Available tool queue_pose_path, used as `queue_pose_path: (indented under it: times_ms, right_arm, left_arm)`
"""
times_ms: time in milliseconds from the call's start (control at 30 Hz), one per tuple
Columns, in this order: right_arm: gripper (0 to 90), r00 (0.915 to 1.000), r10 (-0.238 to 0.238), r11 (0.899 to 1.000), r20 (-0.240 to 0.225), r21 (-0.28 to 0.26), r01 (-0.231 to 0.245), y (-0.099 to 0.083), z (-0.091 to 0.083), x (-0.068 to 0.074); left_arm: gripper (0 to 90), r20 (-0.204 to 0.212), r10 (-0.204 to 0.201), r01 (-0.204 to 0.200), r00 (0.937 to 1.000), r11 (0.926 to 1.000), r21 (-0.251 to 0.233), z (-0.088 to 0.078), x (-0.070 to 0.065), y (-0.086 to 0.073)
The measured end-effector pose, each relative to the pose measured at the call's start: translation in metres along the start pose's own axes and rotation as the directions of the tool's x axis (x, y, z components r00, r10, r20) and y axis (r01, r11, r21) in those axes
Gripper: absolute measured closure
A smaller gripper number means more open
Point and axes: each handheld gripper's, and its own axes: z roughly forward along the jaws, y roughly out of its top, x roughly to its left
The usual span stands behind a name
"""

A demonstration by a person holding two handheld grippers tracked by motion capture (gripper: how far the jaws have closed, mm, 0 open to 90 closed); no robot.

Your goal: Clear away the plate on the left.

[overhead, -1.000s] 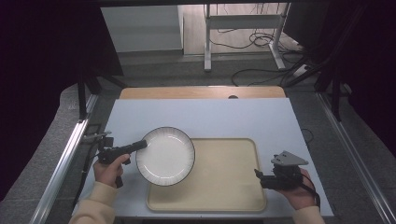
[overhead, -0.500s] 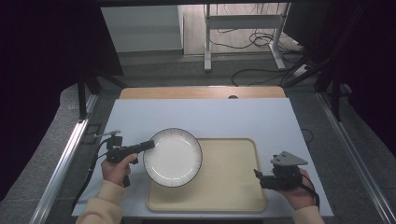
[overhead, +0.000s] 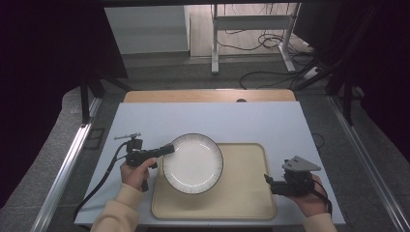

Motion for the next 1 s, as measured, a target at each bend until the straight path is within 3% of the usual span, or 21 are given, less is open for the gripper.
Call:
queue_pose_path:
  times_ms: [300,833,1000]
  right_arm:
    - [13.9,1.0,-0.005,1.0,0.006,0.005,0.005,-0.001,0.0,-0.003]
    - [14.0,0.9999,-0.015,1.0,-0.004,0.02,0.015,-0.001,0.004,-0.002]
    - [14.0,0.9999,-0.012,1.0,-0.005,0.024,0.012,-0.002,0.004,-0.003]
  left_arm:
    - [80.4,0.021,0.011,-0.011,0.9997,0.9993,0.035,0.022,-0.003,0.001]
    - [80.1,0.064,-0.002,-0.004,0.998,0.9961,0.088,0.051,-0.008,-0.013]
    - [80.0,0.06,-0.001,-0.005,0.9982,0.9947,0.103,0.059,-0.006,-0.017]
